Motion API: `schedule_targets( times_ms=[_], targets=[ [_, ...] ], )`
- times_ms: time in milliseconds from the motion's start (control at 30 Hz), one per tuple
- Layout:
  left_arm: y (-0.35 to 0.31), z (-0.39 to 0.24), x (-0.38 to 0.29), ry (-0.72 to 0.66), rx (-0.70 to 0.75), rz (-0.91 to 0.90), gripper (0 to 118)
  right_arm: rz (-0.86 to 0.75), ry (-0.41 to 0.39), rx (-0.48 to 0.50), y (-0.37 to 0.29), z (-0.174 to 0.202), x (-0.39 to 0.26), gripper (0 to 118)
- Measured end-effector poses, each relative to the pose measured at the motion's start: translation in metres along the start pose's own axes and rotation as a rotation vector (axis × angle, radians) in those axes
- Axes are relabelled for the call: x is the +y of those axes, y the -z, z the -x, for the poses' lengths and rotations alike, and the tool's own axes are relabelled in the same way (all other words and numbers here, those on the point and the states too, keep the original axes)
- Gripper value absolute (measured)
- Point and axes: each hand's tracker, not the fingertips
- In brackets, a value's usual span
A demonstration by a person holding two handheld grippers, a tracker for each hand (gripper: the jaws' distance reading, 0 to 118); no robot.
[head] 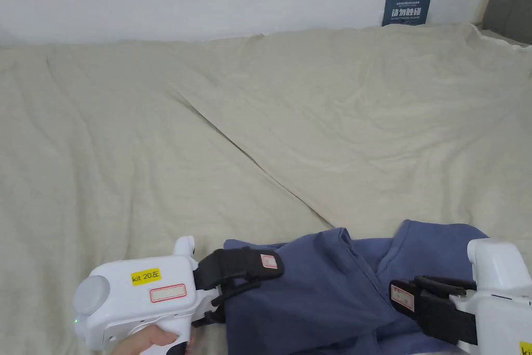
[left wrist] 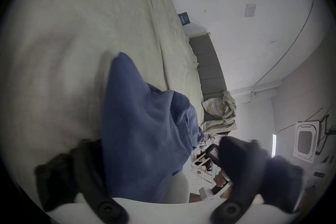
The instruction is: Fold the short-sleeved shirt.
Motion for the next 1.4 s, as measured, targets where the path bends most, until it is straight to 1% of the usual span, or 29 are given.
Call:
schedule_targets(
  times_ms=[33, 67, 100, 133, 167, 200, 233, 333, 433, 467, 567, 733, 833, 967, 1033, 1100, 1200, 1267, 1400],
  targets=[
    [0.004, -0.002, -0.001, 0.008, 0.095, 0.015, 62, 0.0, 0.0, -0.002, 0.0, -0.001, 0.0, 0],
    [0.005, -0.004, -0.003, 0.04, 0.182, 0.004, 32, -0.001, 0.0, -0.003, 0.0, -0.001, 0.0, 0],
    [0.003, -0.003, -0.003, 0.084, 0.25, 0.001, 15, -0.003, 0.001, -0.003, 0.0, -0.001, 0.0, 0],
    [-0.001, 0.002, -0.003, 0.068, 0.266, -0.004, 15, -0.004, 0.005, -0.002, -0.001, -0.003, 0.0, 0],
    [-0.008, 0.015, -0.002, 0.021, 0.195, -0.004, 14, -0.004, 0.008, 0.001, -0.001, -0.005, 0.0, 0],
    [-0.009, 0.015, -0.004, -0.061, 0.068, -0.012, 13, -0.002, 0.01, 0.0, -0.001, -0.006, 0.0, 0],
    [-0.012, 0.015, -0.004, -0.071, 0.083, -0.027, 13, 0.001, 0.011, -0.004, -0.001, -0.006, -0.001, 0],
    [-0.018, 0.01, -0.005, 0.002, 0.135, -0.004, 12, 0.01, 0.015, -0.017, -0.001, -0.01, -0.003, 0],
    [-0.032, 0.005, -0.004, -0.007, 0.134, -0.023, 12, 0.011, 0.025, -0.016, -0.003, -0.013, -0.004, 0],
    [-0.038, 0.003, -0.002, 0.015, 0.143, -0.024, 12, 0.009, 0.025, -0.018, -0.003, -0.014, -0.005, 0],
    [-0.067, 0.0, 0.0, 0.056, 0.198, -0.039, 12, 0.004, 0.031, -0.019, -0.006, -0.016, -0.004, 0],
    [-0.127, -0.001, -0.005, 0.056, 0.279, -0.117, 12, -0.015, 0.04, -0.021, -0.01, -0.022, -0.003, 0],
    [-0.159, -0.005, -0.01, 0.048, 0.394, -0.186, 12, -0.025, 0.058, -0.026, -0.01, -0.027, -0.004, 0],
    [-0.178, -0.021, -0.015, 0.057, 0.441, -0.223, 12, -0.026, 0.074, -0.034, -0.013, -0.031, -0.007, 0],
    [-0.178, -0.033, -0.014, 0.059, 0.471, -0.222, 12, -0.031, 0.075, -0.026, -0.017, -0.033, -0.008, 0],
    [-0.169, -0.051, -0.017, 0.096, 0.485, -0.218, 12, -0.037, 0.07, -0.027, -0.021, -0.033, -0.009, 0],
    [-0.15, -0.085, -0.02, 0.144, 0.463, -0.21, 12, -0.041, 0.069, -0.03, -0.025, -0.038, -0.011, 0],
    [-0.132, -0.106, -0.017, 0.189, 0.4, -0.167, 12, -0.045, 0.077, -0.027, -0.028, -0.042, -0.013, 0],
    [-0.079, -0.148, -0.016, 0.286, 0.418, -0.097, 12, -0.059, 0.095, -0.026, -0.034, -0.052, -0.018, 0]
  ],
)
